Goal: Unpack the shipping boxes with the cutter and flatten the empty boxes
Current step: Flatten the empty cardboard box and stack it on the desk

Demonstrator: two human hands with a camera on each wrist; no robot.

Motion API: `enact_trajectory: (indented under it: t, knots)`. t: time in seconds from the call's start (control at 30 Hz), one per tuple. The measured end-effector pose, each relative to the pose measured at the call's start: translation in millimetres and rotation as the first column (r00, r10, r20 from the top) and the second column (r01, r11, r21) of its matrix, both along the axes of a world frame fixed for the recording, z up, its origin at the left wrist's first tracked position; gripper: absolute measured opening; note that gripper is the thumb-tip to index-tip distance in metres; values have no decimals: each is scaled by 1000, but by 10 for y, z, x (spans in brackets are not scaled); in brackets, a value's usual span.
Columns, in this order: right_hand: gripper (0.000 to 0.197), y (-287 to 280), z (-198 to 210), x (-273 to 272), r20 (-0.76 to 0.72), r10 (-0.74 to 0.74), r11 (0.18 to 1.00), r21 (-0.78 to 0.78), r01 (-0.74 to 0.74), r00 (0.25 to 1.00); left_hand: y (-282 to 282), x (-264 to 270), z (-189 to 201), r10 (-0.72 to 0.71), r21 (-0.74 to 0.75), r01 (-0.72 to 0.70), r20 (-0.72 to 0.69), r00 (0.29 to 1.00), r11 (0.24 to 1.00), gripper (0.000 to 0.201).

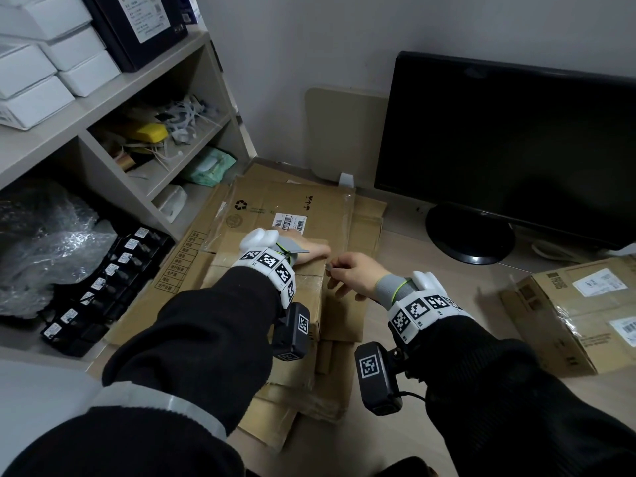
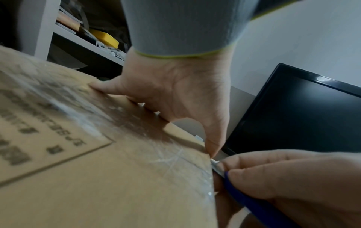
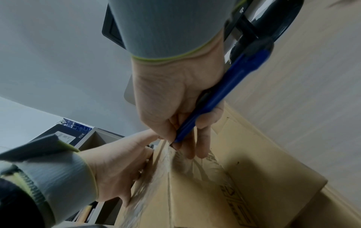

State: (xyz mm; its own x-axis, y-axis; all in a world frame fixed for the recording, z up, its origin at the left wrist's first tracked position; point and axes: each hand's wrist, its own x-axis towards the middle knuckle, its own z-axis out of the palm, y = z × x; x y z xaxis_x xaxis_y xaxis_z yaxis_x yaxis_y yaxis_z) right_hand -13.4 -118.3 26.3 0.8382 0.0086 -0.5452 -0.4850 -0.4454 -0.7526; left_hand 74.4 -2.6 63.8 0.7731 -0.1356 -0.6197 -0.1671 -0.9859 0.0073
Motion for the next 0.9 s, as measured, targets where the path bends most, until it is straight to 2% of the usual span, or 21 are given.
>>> enact_trajectory:
  t: [0.13,0.3,0.4,0.6,0.8,0.9]
  knots:
    - [14,-20,-23,-36,-12,72,997,-18,-73,997,11,-17,-34,13,0,-13,26,1000,1000,76]
    - [16,-26,-39,-72,-50,83,996,22,-82,995,23,-46,-65,30,10,-30,34,999,1000,90]
    - [15,-31,-15,-61,-58,100,995,10,-99,993,29,-36,-94,30,4,-30,47,998,1000,87]
    - [13,-29,32,-31,23,121,990,-73,-119,992,48,-54,-181,49,26,-53,119,992,998,94]
    - [20,-10,-77,-62,-62,78,996,51,-75,995,58,-24,-214,63,40,-67,90,994,997,102]
    - [21,-30,-52,-60,-82,91,993,81,-84,992,71,-7,-211,33,28,-36,95,995,999,99]
